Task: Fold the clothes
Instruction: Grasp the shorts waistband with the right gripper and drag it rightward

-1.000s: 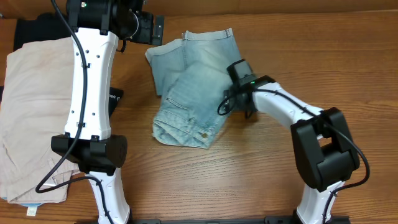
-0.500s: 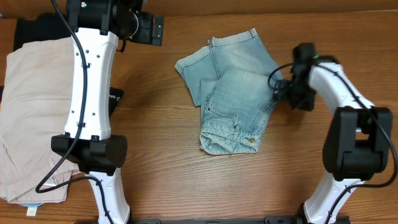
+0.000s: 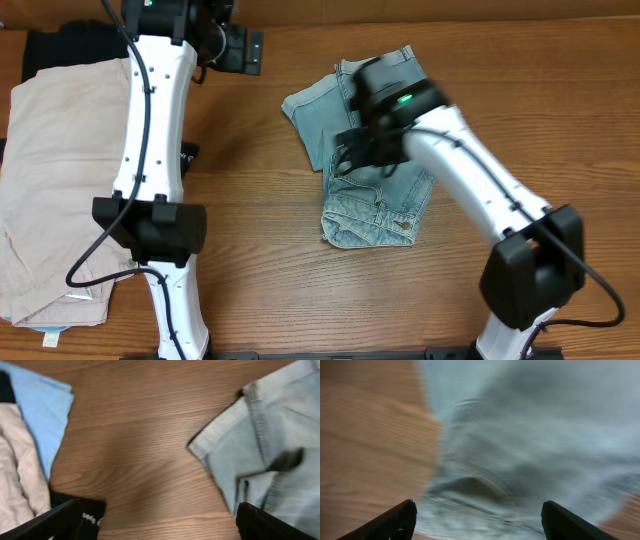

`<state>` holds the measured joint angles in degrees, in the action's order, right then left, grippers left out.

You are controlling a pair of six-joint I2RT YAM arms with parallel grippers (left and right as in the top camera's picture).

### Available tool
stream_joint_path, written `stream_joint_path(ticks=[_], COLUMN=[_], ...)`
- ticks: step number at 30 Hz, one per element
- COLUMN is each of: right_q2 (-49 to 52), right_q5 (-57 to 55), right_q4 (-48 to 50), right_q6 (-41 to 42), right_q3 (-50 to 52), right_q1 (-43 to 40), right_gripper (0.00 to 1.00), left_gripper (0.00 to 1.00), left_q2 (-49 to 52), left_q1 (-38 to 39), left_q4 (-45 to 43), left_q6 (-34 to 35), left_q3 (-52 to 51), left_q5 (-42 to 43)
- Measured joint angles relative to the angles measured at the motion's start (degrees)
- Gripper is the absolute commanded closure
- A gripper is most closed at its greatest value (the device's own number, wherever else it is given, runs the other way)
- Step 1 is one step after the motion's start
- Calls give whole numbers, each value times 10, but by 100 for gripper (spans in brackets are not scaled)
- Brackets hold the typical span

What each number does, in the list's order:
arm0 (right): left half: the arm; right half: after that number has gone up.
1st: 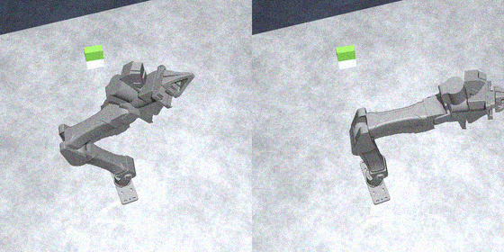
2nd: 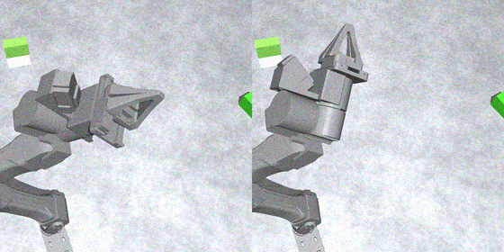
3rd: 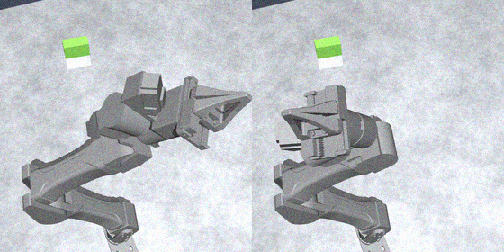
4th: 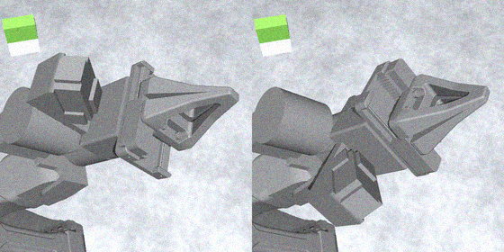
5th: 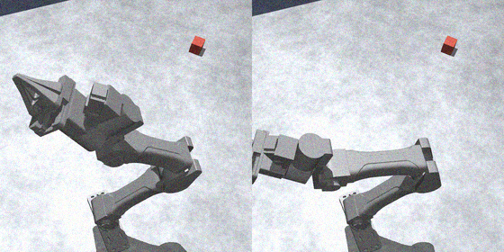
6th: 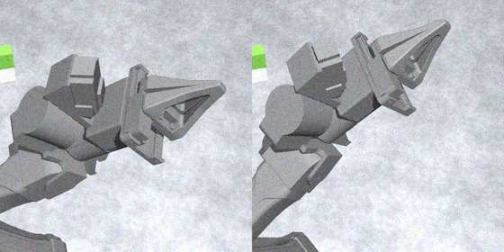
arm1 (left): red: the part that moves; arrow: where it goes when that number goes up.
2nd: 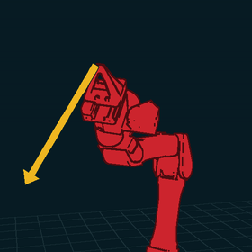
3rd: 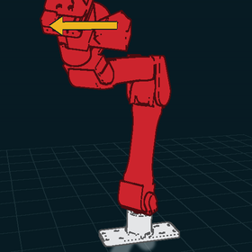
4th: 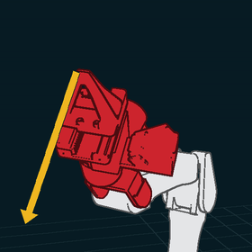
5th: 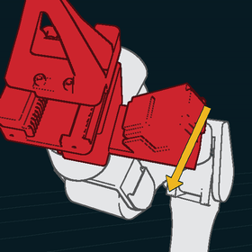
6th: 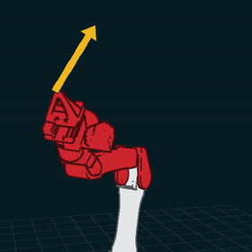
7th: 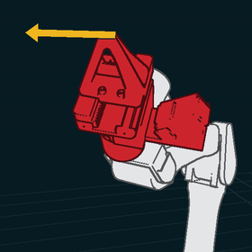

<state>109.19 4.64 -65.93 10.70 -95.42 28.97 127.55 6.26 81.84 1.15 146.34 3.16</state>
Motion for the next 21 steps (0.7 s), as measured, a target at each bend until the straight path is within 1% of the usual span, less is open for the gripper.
stream_joint_path(ticks=[2,7,11,16,19,20,21], right_q2=[1,30,73,111,112,112,112], right_q5=[-19,-61,-79,-109,-129,-132,-137], right_q4=[14,29,6,-31,-44,-51,-56], right_q6=[12,28,28,37,52,56,60], right_q3=[1,1,2,4,4,4,4], right_q1=[43,103,116,121,123,123,123], right_gripper=[16,16,19,19,28,37,43], left_gripper=[0,0,0,0,0,0,0], left_q2=[7,22,38,49,49,49,49], left_q1=[-15,-60,-88,-94,-94,-94,-94], left_q4=[0,8,17,22,22,22,22], left_q6=[0,2,5,5,5,5,5], left_q3=[0,0,0,0,0,0,0], left_q5=[0,0,-3,-4,-4,-4,-4])
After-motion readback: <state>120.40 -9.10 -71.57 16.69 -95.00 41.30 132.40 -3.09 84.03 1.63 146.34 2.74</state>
